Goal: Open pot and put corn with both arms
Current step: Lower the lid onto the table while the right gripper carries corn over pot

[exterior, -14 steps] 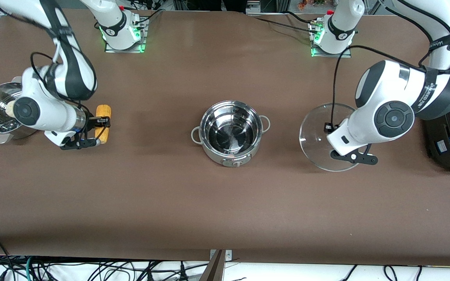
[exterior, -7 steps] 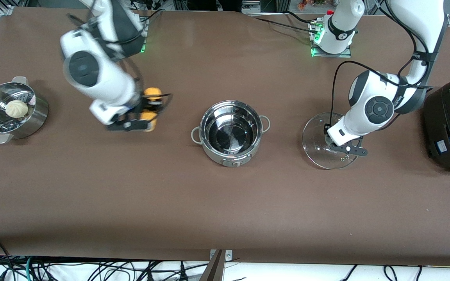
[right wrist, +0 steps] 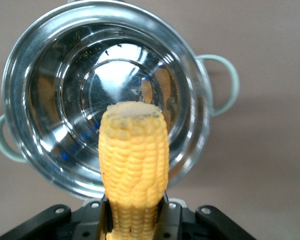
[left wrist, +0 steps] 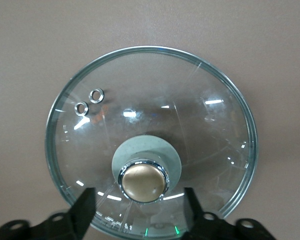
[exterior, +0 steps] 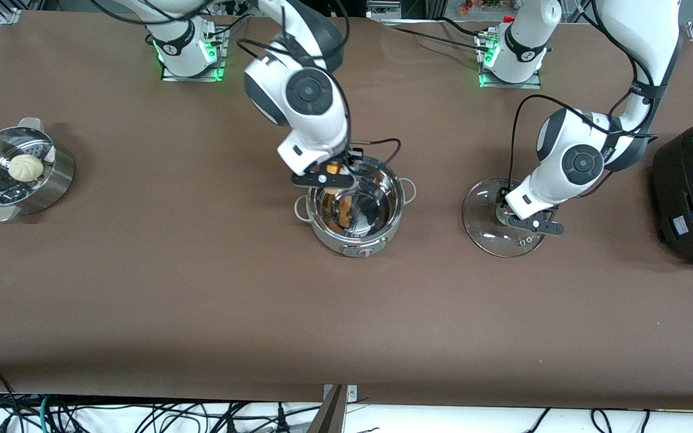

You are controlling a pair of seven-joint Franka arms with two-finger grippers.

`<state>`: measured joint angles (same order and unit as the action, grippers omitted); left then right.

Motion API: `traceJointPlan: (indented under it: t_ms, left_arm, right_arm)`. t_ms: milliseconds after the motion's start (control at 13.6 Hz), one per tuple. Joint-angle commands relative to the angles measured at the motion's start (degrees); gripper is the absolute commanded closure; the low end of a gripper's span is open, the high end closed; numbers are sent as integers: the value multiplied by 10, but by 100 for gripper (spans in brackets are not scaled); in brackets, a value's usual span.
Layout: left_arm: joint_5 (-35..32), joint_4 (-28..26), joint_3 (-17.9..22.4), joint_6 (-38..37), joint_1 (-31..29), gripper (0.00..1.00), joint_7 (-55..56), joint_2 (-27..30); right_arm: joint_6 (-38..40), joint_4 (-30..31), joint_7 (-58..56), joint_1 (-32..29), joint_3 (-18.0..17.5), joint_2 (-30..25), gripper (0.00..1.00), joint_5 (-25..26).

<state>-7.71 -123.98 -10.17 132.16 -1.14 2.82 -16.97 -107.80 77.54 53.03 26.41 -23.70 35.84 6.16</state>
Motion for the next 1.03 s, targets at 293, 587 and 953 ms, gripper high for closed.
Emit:
traceJointPlan:
  t_ms: [293, 587, 953]
  left_arm:
    - [-5, 60, -10, -167, -6, 0, -3, 145]
    - [31, 257, -12, -403, 1, 0, -5, 159]
    - [34, 384, -6, -508, -6, 0, 57, 157]
  right_arm:
    - [-45, -41, 8, 11, 2, 65, 99, 28]
    - [-65, -41, 18, 22, 3, 82, 99, 33]
    - [-86, -41, 19, 24, 3, 99, 96, 39]
